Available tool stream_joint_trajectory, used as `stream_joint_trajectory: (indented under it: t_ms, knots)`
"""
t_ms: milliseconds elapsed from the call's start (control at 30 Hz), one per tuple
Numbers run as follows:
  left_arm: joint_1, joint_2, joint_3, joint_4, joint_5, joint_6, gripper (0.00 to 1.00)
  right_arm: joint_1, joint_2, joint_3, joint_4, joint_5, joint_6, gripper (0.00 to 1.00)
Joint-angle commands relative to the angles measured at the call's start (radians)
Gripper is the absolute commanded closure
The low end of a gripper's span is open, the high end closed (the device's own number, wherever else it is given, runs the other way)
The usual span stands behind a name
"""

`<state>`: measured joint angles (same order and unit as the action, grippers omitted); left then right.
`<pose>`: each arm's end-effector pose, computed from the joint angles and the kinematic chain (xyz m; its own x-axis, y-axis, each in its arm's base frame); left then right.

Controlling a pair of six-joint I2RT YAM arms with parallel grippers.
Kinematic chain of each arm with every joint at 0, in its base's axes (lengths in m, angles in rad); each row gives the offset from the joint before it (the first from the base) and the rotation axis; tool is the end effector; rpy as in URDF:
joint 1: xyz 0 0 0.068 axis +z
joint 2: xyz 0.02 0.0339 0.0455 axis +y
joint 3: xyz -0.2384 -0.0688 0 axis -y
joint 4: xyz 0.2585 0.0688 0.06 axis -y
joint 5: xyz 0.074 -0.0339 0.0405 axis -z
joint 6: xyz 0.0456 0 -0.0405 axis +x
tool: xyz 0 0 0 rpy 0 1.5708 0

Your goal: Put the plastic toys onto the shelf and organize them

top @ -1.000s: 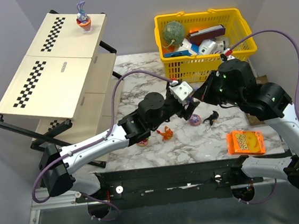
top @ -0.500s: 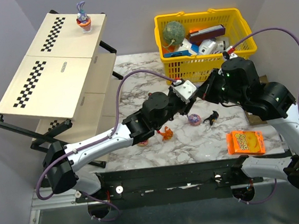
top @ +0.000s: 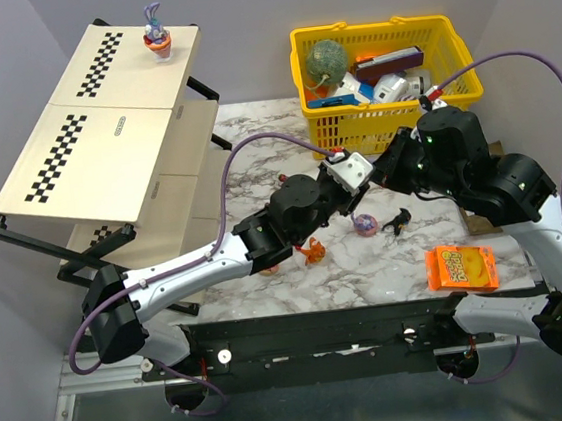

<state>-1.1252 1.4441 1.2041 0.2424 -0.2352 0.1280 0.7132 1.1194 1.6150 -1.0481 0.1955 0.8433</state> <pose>0.1706 -0.3325 0.3471 0.1002 0.0782 -0.9919 0.7706 0.6245 0.1271 0.1691 0.1346 0.4414 -0.6499 0.4065 -0.6422 -0.0472 0.8217 0.5679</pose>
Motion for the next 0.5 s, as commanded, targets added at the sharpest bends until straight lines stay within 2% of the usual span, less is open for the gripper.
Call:
stream_joint_trajectory:
  t_ms: [0,33,67,133,267,367,467]
  knots:
    - [-0.005,-0.007,0.012,0.005,-0.026,0.024,1.0,0.0,-0.032,0.011,0.089,-0.03,-0.004,0.73]
    - [-0.005,-0.011,0.009,0.005,-0.023,0.024,1.0,0.0,-0.036,0.008,0.098,-0.027,-0.004,0.7]
    - [-0.005,-0.014,0.008,0.005,-0.021,0.027,1.0,-0.001,-0.038,0.003,0.108,-0.024,-0.003,0.62]
    - [-0.005,-0.03,0.003,0.0,-0.013,0.027,1.0,0.0,-0.041,0.005,0.111,-0.019,-0.003,0.59]
    - [-0.004,-0.062,0.003,-0.032,-0.007,0.03,1.0,0.0,-0.053,0.008,0.111,0.013,0.002,0.44]
    - [0.007,-0.094,0.017,-0.092,-0.01,0.033,1.0,-0.001,-0.07,0.0,0.111,0.062,0.01,0.35]
    - [0.044,-0.139,0.063,-0.185,-0.01,0.006,1.0,0.0,-0.089,-0.009,0.111,0.111,0.013,0.31]
